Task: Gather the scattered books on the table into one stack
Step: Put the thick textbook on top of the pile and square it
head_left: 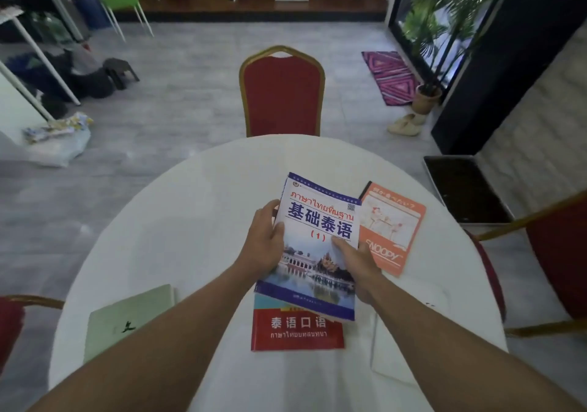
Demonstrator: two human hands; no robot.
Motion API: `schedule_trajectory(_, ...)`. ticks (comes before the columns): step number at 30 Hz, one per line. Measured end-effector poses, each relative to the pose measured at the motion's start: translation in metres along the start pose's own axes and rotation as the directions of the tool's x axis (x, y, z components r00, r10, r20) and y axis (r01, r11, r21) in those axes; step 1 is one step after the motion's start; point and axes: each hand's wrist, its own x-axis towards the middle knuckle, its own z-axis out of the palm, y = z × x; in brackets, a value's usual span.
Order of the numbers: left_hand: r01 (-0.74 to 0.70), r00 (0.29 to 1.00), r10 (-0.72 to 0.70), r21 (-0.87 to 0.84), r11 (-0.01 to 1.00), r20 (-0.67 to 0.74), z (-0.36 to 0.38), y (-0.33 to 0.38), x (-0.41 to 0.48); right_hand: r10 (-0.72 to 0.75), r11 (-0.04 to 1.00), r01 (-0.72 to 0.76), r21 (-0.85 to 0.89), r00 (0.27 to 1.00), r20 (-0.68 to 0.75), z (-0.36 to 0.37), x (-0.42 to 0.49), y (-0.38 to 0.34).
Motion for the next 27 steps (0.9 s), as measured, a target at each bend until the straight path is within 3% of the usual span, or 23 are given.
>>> schedule_trajectory(7,0.109,0.985,-0.124,0.122,0.987,0.121,0.028,-0.044,-0.015,-0.197,0.938,0.175,-0.299,0.979,-0.046,-0.009,0.007,0.027)
schedule_trajectory(11,0.198,0.955,-0.24,0.226,0.954,0.176,0.036,-0.08,-0.025,-0.2,0.884,0.172,-0.436,0.98,-0.018,0.004,0.019,0.053)
schedule_trajectory(17,0.282,0.932,-0.346,0.386,0.879,0.107,0.044,-0.106,-0.03,-0.223,0.781,0.129,-0.611,0.972,-0.079,0.021,0.033,0.077)
schedule_trajectory(22,0.368,0.906,-0.419,0.383,0.847,0.055,0.047,-0.104,-0.029,-0.277,0.728,0.134,-0.673,0.954,-0.11,0.031,0.035,0.079)
schedule_trajectory(27,0.312,0.921,-0.383,0.466,0.828,0.065,0.047,-0.11,-0.031,-0.273,0.768,0.149,-0.623,0.956,-0.108,0.029,0.036,0.077)
